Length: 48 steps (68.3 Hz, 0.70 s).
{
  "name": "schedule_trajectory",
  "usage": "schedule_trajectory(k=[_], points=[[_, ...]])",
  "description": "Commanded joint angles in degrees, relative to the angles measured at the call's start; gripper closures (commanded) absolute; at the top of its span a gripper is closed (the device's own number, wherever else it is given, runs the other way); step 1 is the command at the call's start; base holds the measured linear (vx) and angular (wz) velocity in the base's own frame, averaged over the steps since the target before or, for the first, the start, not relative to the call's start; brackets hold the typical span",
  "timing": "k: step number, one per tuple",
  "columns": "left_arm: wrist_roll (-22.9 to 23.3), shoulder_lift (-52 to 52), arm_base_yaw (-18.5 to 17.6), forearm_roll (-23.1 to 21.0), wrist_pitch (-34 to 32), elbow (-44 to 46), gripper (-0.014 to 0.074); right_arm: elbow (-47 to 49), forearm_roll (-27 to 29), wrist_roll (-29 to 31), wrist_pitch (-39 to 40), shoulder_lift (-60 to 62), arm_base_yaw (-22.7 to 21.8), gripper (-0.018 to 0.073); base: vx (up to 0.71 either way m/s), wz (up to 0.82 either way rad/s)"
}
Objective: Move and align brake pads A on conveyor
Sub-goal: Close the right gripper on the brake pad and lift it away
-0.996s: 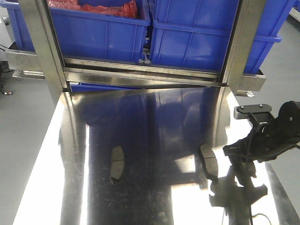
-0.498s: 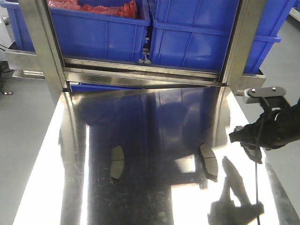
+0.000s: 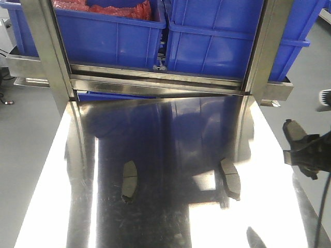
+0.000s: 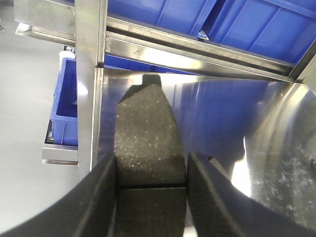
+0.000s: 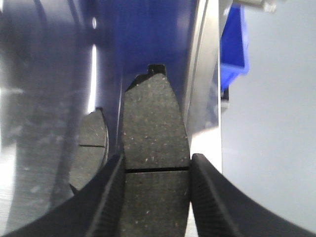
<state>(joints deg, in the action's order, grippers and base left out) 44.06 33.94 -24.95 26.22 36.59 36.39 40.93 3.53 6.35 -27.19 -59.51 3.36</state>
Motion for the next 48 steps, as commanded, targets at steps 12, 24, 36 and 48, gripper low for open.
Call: schedule_trajectory(k=[12, 24, 36, 48], points=[[0.0, 0.0, -0.3, 1.3, -4.1, 1.7, 0.0419, -3.2, 0.1, 0.4, 7.9, 13.6, 0.0, 0.0482, 0.00, 0.00], [0.0, 0.0, -0.3, 1.3, -4.1, 1.7, 0.0419, -5.1, 0.1, 0.4, 8.5, 20.3, 0.0, 0.0482, 0.00, 0.00], [0.0, 0.0, -0.3, 1.3, -4.1, 1.7, 0.0419, -5.1, 0.1, 0.4, 8.6, 23.2, 0.0, 0.0482, 0.00, 0.00], [0.0, 0.0, -0.3, 1.3, -4.1, 1.7, 0.0419, -5.1, 0.1, 0.4, 8.5, 23.5, 0.0, 0.0482, 0.00, 0.00]])
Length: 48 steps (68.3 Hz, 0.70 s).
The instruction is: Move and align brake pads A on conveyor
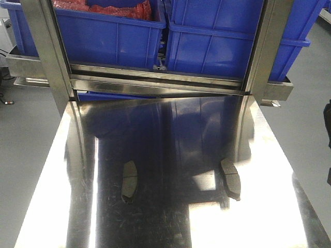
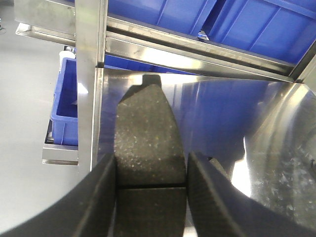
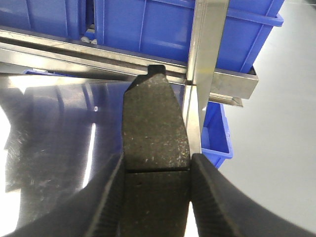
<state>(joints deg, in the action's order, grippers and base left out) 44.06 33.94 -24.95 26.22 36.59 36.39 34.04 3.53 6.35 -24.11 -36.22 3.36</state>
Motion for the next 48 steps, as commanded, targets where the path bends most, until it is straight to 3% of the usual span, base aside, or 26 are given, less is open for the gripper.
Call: schedule_trajectory(k=[1, 48], points=[[0.0, 0.0, -0.3, 1.3, -4.1, 1.7, 0.0419, 1.7, 0.1, 0.4, 5.4, 0.2, 0.0, 0.0482, 0.00, 0.00], [0.0, 0.0, -0.3, 1.3, -4.1, 1.7, 0.0416, 1.7, 0.1, 0.4, 5.4, 0.2, 0.0, 0.0482, 0.00, 0.00]])
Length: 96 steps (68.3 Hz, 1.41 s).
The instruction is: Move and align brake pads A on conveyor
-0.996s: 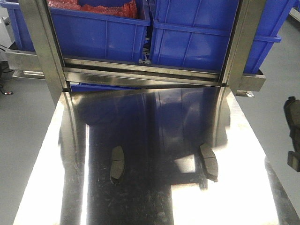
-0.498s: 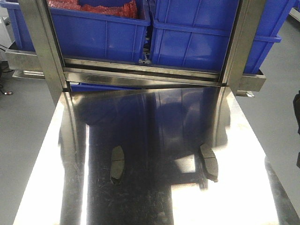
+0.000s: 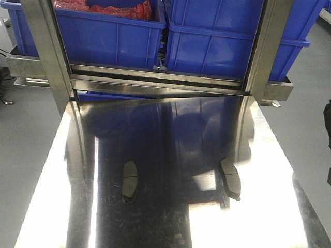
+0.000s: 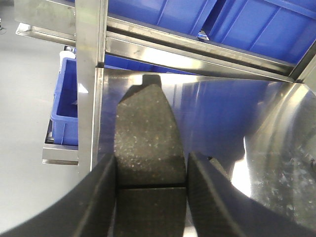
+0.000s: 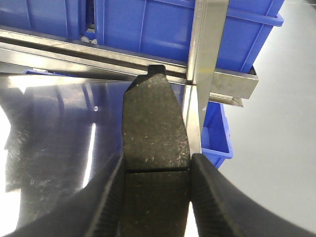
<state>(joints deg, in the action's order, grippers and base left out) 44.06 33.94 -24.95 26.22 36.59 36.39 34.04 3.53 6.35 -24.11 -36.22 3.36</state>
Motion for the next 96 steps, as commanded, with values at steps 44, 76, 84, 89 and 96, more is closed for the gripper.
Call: schedule_trajectory(k=[44, 76, 84, 89, 96], points=[[0.0, 0.0, -0.3, 1.3, -4.1, 1.7, 0.0416, 1.7, 0.1, 0.4, 5.4, 0.2, 0.0, 0.0482, -0.05, 0.08], [0.0, 0.0, -0.3, 1.3, -4.1, 1.7, 0.0416, 1.7, 0.1, 0.4, 5.4, 0.2, 0.0, 0.0482, -0.12, 0.27], [0.0, 0.0, -0.3, 1.3, -4.1, 1.7, 0.0416, 1.7, 0.1, 0.4, 5.4, 0.2, 0.0, 0.0482, -0.09, 0.48], [0.0, 0.0, -0.3, 1.3, -4.1, 1.7, 0.0416, 1.7, 0.1, 0.4, 5.4, 0.2, 0.0, 0.0482, -0.08, 0.54], [0.0, 0.0, -0.3, 1.3, -4.1, 1.7, 0.0416, 1.7, 0.1, 0.4, 5.4, 0.2, 0.0, 0.0482, -0.08, 0.63]])
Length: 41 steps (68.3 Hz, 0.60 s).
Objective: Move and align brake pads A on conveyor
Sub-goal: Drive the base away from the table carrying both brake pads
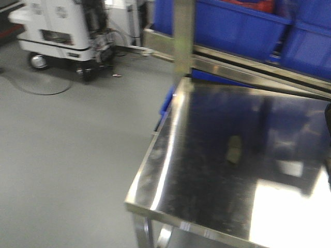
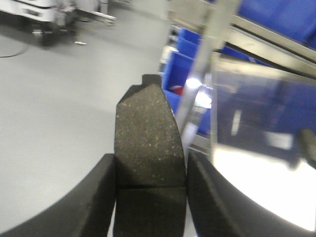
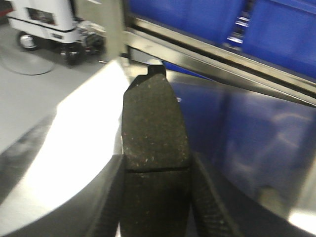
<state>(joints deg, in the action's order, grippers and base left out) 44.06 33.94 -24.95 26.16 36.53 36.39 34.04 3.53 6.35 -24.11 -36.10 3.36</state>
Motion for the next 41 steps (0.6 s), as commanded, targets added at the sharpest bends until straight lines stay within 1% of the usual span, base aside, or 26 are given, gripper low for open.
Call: schedule_trajectory(k=[1, 27, 41], points=[[0.0, 0.0, -0.3, 1.4, -4.1, 1.7, 0.0416, 1.7, 0.1, 0.4, 5.4, 0.1, 0.0, 0.0482, -0.07, 0.69], [0.0, 0.0, -0.3, 1.4, -4.1, 1.7, 0.0416, 1.7, 0.1, 0.4, 5.4, 0.1, 0.0, 0.0482, -0.06, 0.78], [0.0, 0.0, -0.3, 1.4, -4.1, 1.7, 0.0416, 1.7, 0.1, 0.4, 5.4, 0.1, 0.0, 0.0482, -0.02, 0.67]])
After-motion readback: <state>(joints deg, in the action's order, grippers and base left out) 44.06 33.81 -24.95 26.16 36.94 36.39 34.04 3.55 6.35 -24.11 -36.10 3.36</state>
